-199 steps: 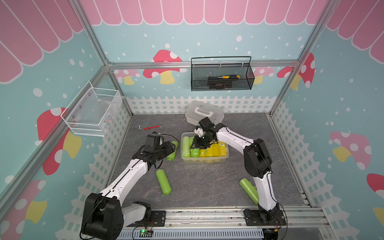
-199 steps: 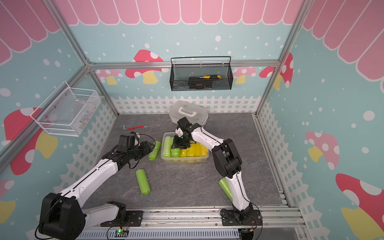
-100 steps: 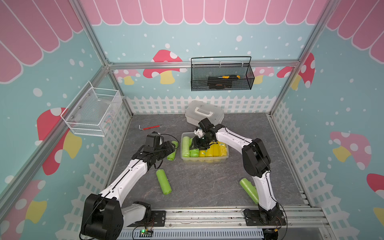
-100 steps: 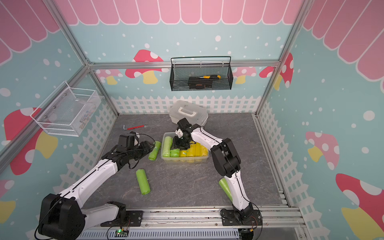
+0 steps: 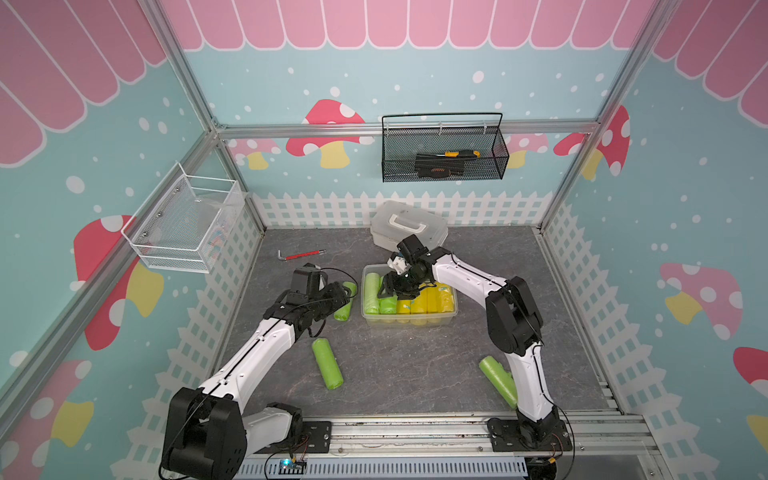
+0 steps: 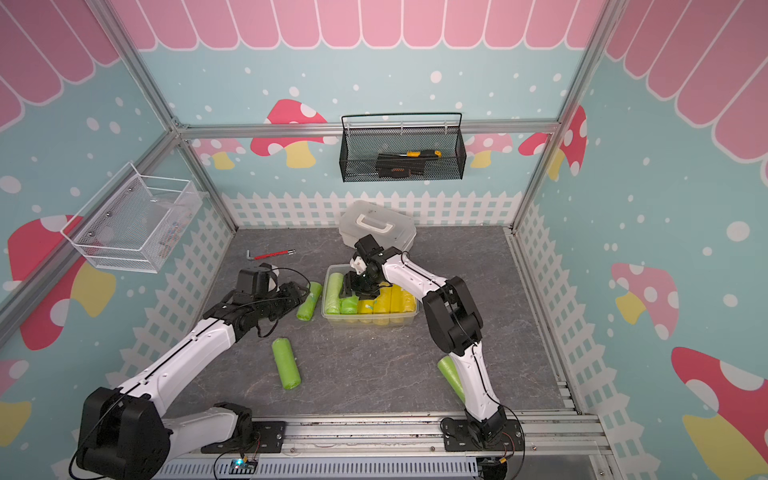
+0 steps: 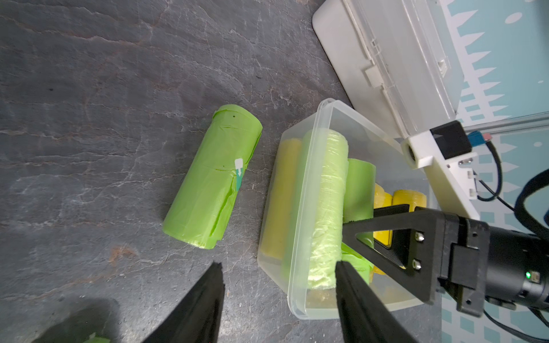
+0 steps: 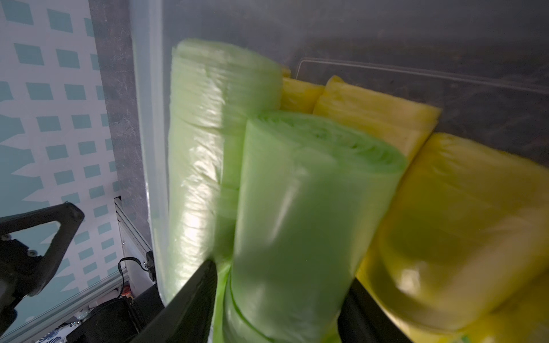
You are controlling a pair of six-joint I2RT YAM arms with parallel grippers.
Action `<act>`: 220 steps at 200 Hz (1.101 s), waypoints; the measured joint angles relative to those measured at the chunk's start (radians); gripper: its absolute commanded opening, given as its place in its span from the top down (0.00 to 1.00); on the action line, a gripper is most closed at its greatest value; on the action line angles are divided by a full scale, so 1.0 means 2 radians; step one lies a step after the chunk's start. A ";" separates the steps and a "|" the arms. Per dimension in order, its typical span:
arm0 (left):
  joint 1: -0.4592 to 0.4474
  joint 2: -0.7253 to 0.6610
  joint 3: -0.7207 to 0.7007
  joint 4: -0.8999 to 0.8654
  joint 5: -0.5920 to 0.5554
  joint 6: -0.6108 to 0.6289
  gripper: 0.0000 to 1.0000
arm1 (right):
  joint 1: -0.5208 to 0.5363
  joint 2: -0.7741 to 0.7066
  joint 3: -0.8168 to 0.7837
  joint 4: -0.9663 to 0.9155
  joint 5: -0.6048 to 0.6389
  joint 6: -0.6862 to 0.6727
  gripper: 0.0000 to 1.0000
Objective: Put the roll of trash bags into the storage box
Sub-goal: Place the roll of trash bags in the storage box.
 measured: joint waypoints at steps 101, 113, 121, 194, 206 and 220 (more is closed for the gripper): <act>0.000 -0.005 0.000 0.000 0.000 -0.002 0.38 | 0.000 -0.010 0.005 -0.023 0.007 -0.020 0.38; 0.000 -0.005 0.000 0.000 0.000 -0.002 0.38 | 0.000 -0.014 0.005 -0.026 0.008 -0.022 0.38; 0.000 -0.005 0.000 0.000 0.000 -0.002 0.38 | -0.001 -0.017 0.005 -0.026 0.009 -0.023 0.38; 0.000 -0.005 0.000 0.000 0.000 -0.002 0.38 | -0.014 -0.023 0.005 -0.030 0.008 -0.029 0.44; 0.000 -0.005 0.000 0.000 0.000 -0.002 0.38 | -0.014 -0.023 0.005 -0.030 0.007 -0.029 0.49; 0.000 -0.005 0.000 0.000 0.000 -0.002 0.38 | -0.014 -0.023 0.005 -0.029 0.005 -0.030 0.55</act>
